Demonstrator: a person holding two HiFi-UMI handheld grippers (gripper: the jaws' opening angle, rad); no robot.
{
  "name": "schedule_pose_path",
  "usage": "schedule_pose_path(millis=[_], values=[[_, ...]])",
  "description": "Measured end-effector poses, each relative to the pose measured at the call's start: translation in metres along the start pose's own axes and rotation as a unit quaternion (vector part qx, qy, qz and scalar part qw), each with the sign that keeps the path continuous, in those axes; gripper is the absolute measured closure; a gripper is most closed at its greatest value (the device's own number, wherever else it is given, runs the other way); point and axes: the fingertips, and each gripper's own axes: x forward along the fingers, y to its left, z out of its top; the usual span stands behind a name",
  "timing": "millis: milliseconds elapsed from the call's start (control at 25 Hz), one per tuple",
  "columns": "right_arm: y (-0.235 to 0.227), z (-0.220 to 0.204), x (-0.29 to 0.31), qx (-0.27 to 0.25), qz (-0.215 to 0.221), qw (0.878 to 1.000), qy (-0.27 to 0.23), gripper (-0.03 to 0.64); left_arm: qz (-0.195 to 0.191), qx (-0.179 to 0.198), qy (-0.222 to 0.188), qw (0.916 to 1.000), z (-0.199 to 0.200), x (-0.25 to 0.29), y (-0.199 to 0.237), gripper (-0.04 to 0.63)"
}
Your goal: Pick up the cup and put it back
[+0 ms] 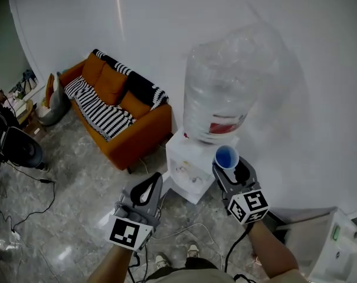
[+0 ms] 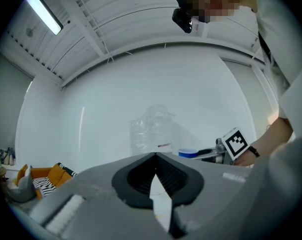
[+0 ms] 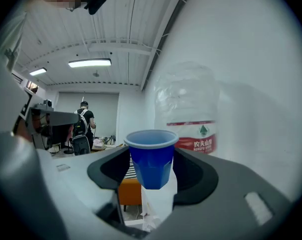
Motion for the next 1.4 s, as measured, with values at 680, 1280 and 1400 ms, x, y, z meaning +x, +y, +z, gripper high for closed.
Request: schedule_pose_path(millis=[680,1280,1400], values=[[-0.052,-0.144,0.06,0.01,-0.016,0.996,0.091,0.342,-0.027,-0.024,0.047,0.9982,-0.068,0.073,0.001,0.594],[-0.076,-0.223,0.082,0.037,-0.035,0.99,0.131,0.339,-0.028,-0.039,0.096,0.9942,-0.121,0.088,-0.003,0.594],[-0.074,-0.225,0.084,0.02,-0.03,0.991,0.132,0.337,-0.026,-0.046,0.101,0.9935,-0.123,0.087,-0.005,0.594]])
